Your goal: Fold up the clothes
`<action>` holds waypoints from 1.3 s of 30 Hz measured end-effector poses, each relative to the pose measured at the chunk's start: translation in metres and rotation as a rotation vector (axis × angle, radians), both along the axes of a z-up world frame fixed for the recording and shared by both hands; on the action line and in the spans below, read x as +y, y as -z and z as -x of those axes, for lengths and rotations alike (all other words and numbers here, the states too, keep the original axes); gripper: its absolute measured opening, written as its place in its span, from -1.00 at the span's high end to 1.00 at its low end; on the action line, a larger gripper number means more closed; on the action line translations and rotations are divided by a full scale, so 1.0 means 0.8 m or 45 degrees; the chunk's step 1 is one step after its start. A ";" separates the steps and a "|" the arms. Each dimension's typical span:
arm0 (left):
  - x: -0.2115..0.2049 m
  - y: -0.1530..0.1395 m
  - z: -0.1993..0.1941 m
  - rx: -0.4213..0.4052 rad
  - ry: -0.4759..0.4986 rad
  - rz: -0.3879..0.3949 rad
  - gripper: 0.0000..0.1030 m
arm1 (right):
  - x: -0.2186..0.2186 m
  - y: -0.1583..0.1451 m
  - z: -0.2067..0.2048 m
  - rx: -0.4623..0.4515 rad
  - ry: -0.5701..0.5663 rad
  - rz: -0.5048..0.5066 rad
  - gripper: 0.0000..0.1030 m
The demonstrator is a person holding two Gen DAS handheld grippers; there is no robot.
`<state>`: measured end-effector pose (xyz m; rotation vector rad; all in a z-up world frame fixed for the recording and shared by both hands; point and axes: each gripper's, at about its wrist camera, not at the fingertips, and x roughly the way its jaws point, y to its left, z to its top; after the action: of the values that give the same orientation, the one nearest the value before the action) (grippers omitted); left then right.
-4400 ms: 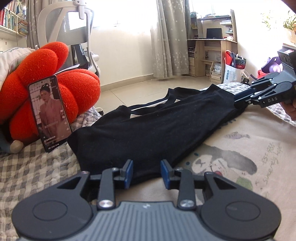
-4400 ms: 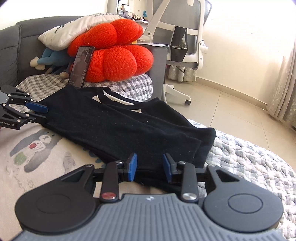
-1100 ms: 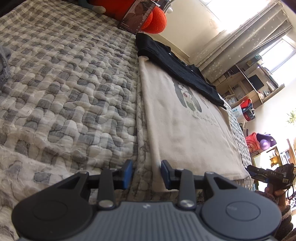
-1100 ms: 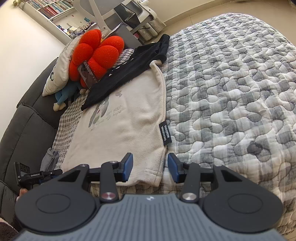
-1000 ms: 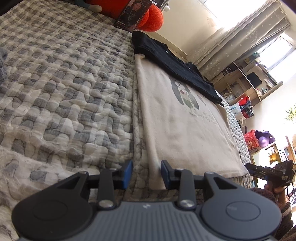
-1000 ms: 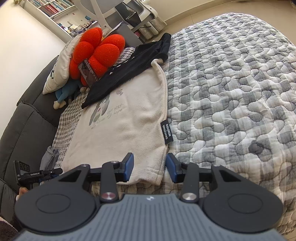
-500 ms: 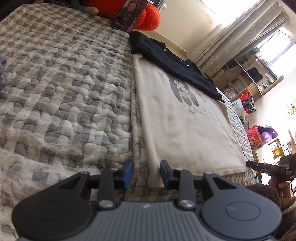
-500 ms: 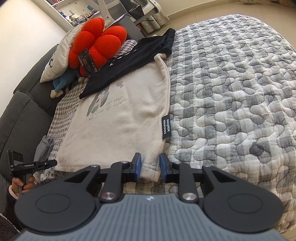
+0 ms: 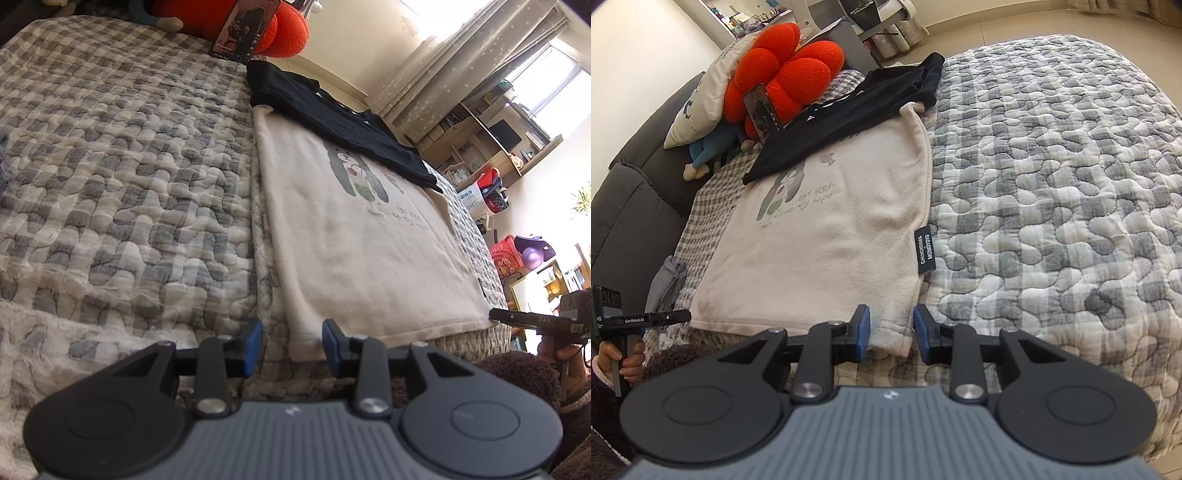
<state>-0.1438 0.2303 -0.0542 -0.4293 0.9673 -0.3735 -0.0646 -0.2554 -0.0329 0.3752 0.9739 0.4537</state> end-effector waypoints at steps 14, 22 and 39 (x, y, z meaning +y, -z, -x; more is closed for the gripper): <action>-0.012 0.005 -0.003 0.017 0.063 0.040 0.41 | 0.002 0.002 -0.002 0.007 -0.011 -0.021 0.38; -0.020 0.006 -0.006 0.006 0.095 0.050 0.84 | 0.004 0.003 -0.004 -0.010 -0.047 -0.008 0.64; 0.039 0.024 -0.051 -0.117 -0.242 0.708 0.85 | -0.042 -0.006 -0.054 0.018 0.159 -0.585 0.76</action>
<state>-0.1033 0.2616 -0.0734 -0.9934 0.7157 -0.4838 -0.0216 -0.2894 -0.0283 0.8492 0.8492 0.5607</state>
